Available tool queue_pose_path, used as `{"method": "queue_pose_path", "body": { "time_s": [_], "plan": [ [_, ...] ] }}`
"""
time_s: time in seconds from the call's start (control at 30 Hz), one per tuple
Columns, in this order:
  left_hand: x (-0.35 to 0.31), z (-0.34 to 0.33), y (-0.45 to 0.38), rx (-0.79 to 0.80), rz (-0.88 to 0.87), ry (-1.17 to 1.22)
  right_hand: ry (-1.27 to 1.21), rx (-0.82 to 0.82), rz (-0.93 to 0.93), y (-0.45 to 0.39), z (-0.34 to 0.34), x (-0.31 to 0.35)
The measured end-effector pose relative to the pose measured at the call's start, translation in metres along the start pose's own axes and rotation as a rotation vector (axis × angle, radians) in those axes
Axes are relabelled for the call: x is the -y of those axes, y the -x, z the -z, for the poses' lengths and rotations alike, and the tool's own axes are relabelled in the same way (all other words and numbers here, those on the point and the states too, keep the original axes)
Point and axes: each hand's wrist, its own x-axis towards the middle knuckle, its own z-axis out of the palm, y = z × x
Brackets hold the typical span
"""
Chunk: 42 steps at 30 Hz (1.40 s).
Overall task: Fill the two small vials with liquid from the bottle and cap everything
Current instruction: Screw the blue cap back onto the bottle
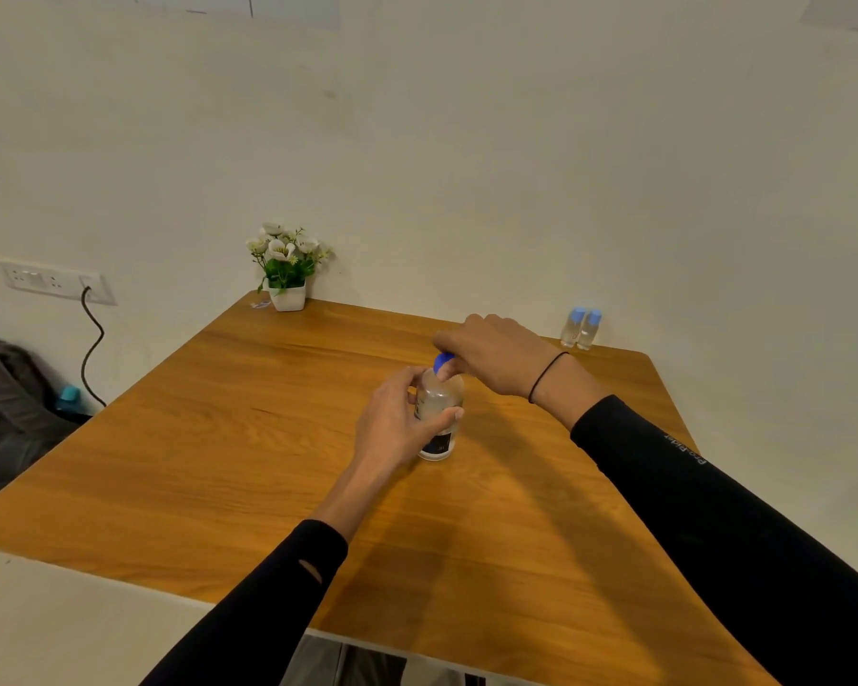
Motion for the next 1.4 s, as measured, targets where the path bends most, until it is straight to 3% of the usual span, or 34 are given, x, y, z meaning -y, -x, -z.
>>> {"method": "queue_pose_path", "body": {
  "time_s": [0.1, 0.23, 0.4, 0.53, 0.73, 0.9, 1.1, 1.23, 1.4],
  "plan": [
    [0.001, 0.001, 0.001, 0.011, -0.016, 0.012, 0.075, -0.039, -0.056, 0.0, 0.002, 0.001],
    [0.001, 0.0, 0.0, 0.004, 0.013, 0.004, -0.119, 0.007, 0.018, 0.001, 0.001, 0.002],
    [0.0, 0.001, 0.001, 0.001, -0.018, 0.01, 0.006, -0.011, -0.071, -0.003, 0.004, 0.004],
    [0.0, 0.001, 0.001, 0.003, -0.007, 0.005, -0.193, 0.095, -0.049, 0.003, 0.01, 0.003],
    [-0.001, 0.002, 0.004, -0.005, -0.022, 0.003, -0.035, 0.082, -0.131, 0.002, 0.013, 0.01],
    [0.0, 0.0, 0.002, -0.006, -0.009, 0.006, -0.231, 0.12, -0.068, 0.006, 0.014, 0.008],
    [0.0, 0.0, 0.003, -0.005, -0.016, 0.005, -0.071, 0.093, -0.13, 0.002, 0.009, 0.01],
    [0.0, 0.0, 0.001, -0.006, -0.008, -0.006, -0.252, 0.081, -0.054, 0.005, 0.008, 0.005],
    [0.002, 0.0, 0.001, 0.003, 0.002, -0.004, -0.118, 0.078, -0.072, 0.004, 0.013, 0.005]
  ]
}}
